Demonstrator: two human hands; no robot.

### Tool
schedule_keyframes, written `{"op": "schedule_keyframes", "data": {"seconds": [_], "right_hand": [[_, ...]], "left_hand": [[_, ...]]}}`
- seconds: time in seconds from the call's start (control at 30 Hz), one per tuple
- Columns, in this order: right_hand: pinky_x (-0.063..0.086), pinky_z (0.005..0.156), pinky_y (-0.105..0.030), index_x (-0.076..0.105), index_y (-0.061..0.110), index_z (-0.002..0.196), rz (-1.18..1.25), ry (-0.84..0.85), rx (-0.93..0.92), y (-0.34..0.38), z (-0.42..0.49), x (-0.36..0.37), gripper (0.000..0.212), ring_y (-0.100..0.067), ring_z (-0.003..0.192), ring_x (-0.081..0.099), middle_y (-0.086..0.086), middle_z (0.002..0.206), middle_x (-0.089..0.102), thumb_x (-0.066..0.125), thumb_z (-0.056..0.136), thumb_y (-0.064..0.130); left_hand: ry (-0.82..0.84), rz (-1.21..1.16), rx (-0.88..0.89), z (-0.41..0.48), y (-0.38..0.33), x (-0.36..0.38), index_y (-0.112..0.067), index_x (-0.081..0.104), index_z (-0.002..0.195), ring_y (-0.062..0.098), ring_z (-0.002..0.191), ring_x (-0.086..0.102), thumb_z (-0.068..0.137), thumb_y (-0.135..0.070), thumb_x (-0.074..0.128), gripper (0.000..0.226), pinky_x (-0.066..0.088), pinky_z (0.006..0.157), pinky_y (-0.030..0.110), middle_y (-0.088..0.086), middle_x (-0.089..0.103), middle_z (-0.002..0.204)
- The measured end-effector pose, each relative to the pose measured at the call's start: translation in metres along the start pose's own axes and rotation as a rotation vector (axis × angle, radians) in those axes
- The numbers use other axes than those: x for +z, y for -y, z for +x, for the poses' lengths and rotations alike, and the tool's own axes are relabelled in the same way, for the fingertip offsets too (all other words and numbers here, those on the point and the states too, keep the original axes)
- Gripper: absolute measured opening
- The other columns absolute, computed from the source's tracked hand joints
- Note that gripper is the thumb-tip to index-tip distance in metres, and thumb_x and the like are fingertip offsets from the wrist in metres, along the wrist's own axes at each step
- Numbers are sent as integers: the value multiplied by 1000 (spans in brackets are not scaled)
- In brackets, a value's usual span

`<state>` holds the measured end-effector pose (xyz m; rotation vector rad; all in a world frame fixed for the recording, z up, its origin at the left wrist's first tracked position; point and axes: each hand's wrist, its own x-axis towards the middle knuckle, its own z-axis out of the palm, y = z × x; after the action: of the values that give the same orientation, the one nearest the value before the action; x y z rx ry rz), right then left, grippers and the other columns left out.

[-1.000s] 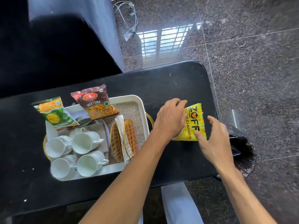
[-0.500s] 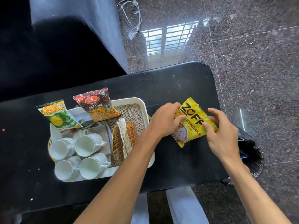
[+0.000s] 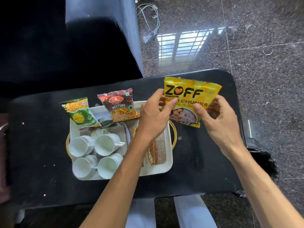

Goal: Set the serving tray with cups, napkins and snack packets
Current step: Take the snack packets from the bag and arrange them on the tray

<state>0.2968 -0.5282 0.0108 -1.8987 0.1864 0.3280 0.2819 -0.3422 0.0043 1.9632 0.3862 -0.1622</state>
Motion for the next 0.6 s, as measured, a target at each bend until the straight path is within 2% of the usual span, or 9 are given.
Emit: {"op": "schedule_keyframes", "data": {"seconds": [0.07,0.13,0.27,0.37,0.43,0.5,0.6], "right_hand": [[56,82,-20,62,26,117,-23,36,-20,8,2,18,36,3,97,69,14,108,73,73,87,41],[57,77,-16,63,21,117,-28,42,-32,13,5,35,33,5,94,69,15,106,73,73,88,34],[57,72,-14,64,16,116,-36,44,-35,17,11,64,28,7,89,68,18,101,71,72,90,24],[55,70,-11,63,15,115,-56,48,-37,16,16,79,27,11,87,66,17,99,69,72,91,22],[52,67,-7,62,17,114,-78,56,-43,15,18,88,25,16,84,64,21,96,67,72,91,22],[50,64,-4,61,20,112,-85,59,-47,12,19,95,23,19,82,63,25,94,64,71,91,21],[48,63,-1,58,23,109,-112,41,-58,7,21,104,21,22,82,61,27,92,62,70,92,22]], "left_hand": [[-60,-24,0,-2,7,-12,-20,65,116,0,96,70,100,-33,63,20,61,76,20,-8,75,107],[-116,-57,-23,-4,15,-23,-20,66,113,-3,95,69,99,-32,65,19,58,76,15,-11,74,104],[-241,-100,-90,-10,32,-39,-21,67,112,-1,98,68,94,-34,72,23,58,82,22,-12,73,103],[-292,-131,-137,-15,41,-48,-34,63,104,-10,90,65,94,-33,72,14,55,80,17,-20,69,94],[-312,-146,-159,-17,46,-52,-38,62,99,-6,88,66,95,-30,71,13,55,81,19,-21,69,90],[-314,-156,-176,-17,50,-55,-35,63,99,-1,89,68,96,-27,69,10,55,83,22,-20,69,91],[-304,-174,-215,-13,55,-57,-26,68,106,-1,92,67,98,-26,66,8,53,84,17,-16,71,94]]}}
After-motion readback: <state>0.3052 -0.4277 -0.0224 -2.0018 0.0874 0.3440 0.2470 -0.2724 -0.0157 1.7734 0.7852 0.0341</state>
